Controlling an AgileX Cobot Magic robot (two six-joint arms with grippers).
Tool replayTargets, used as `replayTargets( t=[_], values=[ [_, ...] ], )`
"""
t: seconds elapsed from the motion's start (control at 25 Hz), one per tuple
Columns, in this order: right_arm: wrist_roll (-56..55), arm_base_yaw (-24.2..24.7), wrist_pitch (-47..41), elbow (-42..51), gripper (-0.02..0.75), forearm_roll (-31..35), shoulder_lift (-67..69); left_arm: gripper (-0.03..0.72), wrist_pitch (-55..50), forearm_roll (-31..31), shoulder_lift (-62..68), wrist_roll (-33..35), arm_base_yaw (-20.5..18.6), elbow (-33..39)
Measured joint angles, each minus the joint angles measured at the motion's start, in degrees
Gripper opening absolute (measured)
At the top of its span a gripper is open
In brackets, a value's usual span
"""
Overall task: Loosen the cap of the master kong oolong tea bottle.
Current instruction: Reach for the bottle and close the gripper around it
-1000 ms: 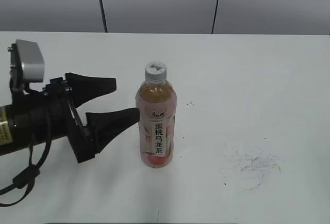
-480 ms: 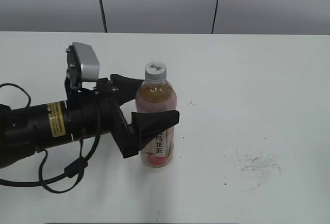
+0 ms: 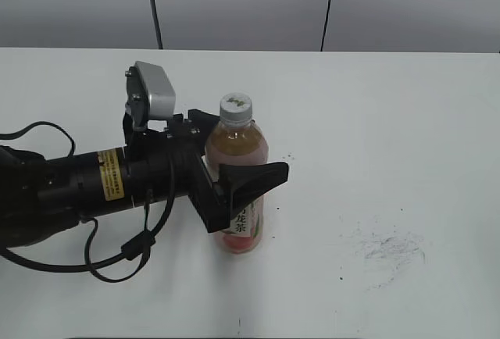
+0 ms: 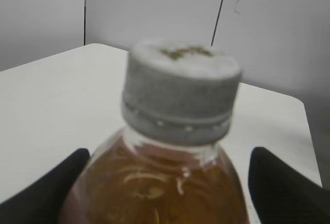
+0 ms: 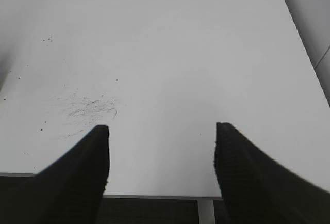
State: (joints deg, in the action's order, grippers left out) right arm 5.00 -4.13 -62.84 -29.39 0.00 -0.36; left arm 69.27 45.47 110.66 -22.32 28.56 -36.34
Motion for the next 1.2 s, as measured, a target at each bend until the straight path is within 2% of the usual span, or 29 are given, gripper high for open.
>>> replayTargets(
  t=[0.24,1.08,1.2],
  values=[
    [0.00,0.00,0.00,0.00,0.483,0.00,0.00,0.449,0.00,-0.35,0.35,0.05,0.00,-0.01],
    [0.00,0.00,0.06,0.00,0.483,0.00,0.00,0.449,0.00,-0.35,0.35,0.05,0.00,-0.01],
    [0.29,0.00,0.66,-0.36,0.483,2.59,0.65,0.449,0.00,-0.35,0.35,0.05,0.00,-0.01]
  ],
)
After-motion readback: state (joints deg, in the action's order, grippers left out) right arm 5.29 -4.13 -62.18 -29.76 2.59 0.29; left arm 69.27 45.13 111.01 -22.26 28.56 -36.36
